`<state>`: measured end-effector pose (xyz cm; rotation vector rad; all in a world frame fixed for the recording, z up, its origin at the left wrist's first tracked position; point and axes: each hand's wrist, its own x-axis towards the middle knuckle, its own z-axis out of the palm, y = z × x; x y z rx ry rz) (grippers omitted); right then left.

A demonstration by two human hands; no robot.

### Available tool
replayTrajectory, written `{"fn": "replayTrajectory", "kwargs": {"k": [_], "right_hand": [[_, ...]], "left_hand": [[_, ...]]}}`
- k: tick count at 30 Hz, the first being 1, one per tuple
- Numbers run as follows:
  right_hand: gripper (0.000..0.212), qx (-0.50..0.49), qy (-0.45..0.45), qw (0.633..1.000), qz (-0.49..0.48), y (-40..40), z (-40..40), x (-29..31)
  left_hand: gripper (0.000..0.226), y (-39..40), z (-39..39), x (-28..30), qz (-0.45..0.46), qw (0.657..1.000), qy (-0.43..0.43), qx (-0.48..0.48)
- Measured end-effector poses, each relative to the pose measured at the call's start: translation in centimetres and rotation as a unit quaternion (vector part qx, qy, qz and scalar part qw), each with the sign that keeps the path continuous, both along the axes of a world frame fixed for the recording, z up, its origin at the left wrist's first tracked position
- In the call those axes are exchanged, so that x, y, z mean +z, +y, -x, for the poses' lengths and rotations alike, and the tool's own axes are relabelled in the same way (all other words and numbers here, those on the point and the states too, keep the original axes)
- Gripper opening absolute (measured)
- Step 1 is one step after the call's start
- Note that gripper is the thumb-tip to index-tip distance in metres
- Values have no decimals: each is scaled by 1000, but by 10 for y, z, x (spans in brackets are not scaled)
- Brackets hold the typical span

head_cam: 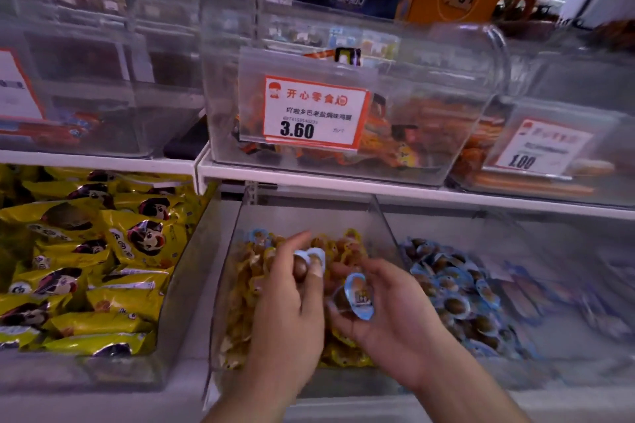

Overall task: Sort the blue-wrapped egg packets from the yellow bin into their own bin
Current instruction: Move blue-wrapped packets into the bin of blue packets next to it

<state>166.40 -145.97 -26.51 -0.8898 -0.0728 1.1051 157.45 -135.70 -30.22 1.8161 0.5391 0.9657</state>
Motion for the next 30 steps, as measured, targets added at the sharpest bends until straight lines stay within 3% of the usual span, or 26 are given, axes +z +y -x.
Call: {"fn": "replayTrajectory", "kwargs": {"k": [3, 6, 13, 17, 19, 22, 27, 30], "right_hand": [[40, 12, -16, 1000, -20, -1, 10, 3], [32, -74, -102, 992, 27, -1, 9, -4], [26, -190, -268, 943, 57, -42, -50, 5], [26, -218, -395, 868, 208, -103, -107, 2], [39, -174, -437, 827, 308, -133, -125, -8], [61, -134, -423, 809, 385, -167, -146, -22], [51, -315, -384, 819, 286, -179, -157, -19], [42, -365, -447, 779, 246, -157, -139, -13]], "left_hand": [[43, -16, -8, -7, -129, 987, 79, -51], [56, -24, -15, -13, -213, 965, 133, -73], [67, -24, -23, -16, -142, 973, 88, -159], [53, -12, -19, -19, -221, 954, 153, -133], [46, -9, -18, -17, -243, 942, 182, -141], [42, -11, -15, -17, -270, 925, 216, -160], [32, -13, -13, -13, -278, 932, 192, -135], [33, -4, -6, -6, -286, 941, 156, -90]]}}
